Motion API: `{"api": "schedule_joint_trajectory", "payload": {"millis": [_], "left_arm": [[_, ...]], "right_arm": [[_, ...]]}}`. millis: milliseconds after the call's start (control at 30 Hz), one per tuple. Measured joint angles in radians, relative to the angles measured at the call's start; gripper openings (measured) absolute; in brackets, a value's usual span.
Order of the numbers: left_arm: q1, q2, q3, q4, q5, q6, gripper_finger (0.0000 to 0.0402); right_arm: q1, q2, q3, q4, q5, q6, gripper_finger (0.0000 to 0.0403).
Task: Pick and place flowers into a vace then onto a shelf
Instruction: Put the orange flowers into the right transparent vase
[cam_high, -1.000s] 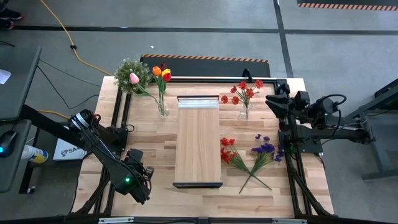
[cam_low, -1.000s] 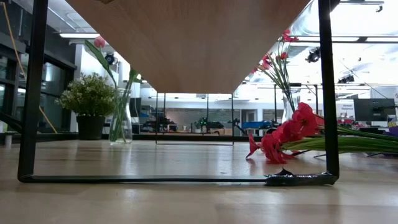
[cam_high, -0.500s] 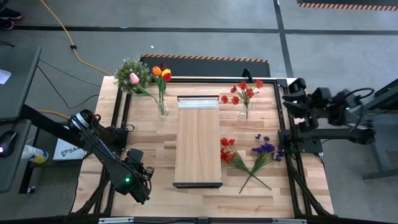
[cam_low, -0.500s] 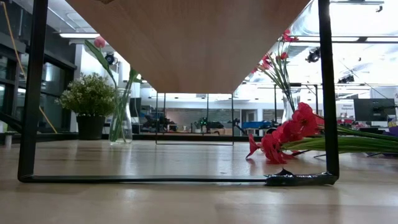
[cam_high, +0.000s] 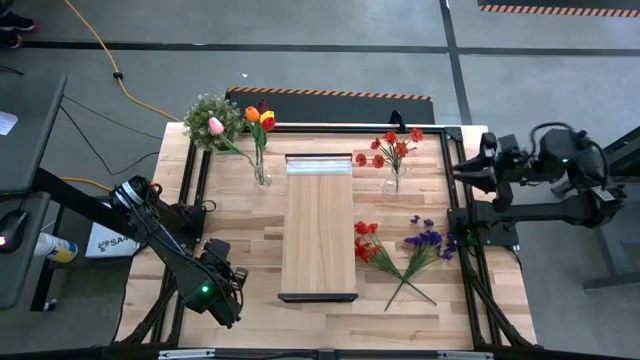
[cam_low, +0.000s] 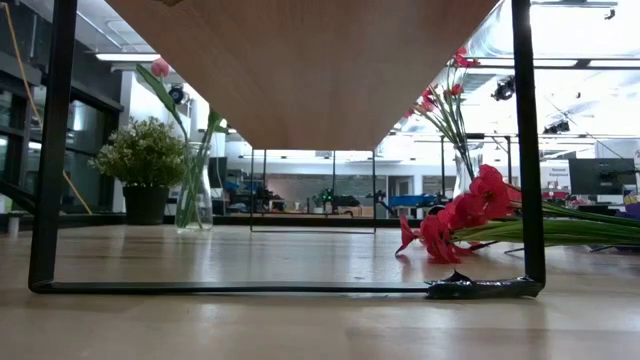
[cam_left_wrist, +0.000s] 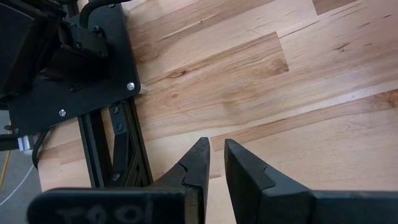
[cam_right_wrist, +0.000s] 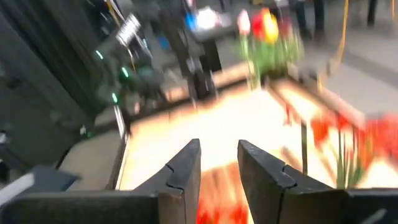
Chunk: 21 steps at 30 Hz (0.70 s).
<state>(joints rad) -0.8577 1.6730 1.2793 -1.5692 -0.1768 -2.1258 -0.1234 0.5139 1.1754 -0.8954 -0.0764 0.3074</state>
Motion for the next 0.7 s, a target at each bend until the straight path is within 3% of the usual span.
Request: {"api": "schedule_joint_trajectory", "payload": {"millis": [400, 700], "left_arm": [[0.0, 0.0, 0.0, 0.0, 0.0, -0.001, 0.0085], [0.0, 0.0, 0.0, 0.04, 0.0, -0.004, 0.0085]], "right_arm": [[0.0, 0.03, 0.013, -0.507, -0.065, 0.475, 0.0098], [0.0, 0.029, 0.013, -0.574, -0.084, 0.699, 0.0098]]}}
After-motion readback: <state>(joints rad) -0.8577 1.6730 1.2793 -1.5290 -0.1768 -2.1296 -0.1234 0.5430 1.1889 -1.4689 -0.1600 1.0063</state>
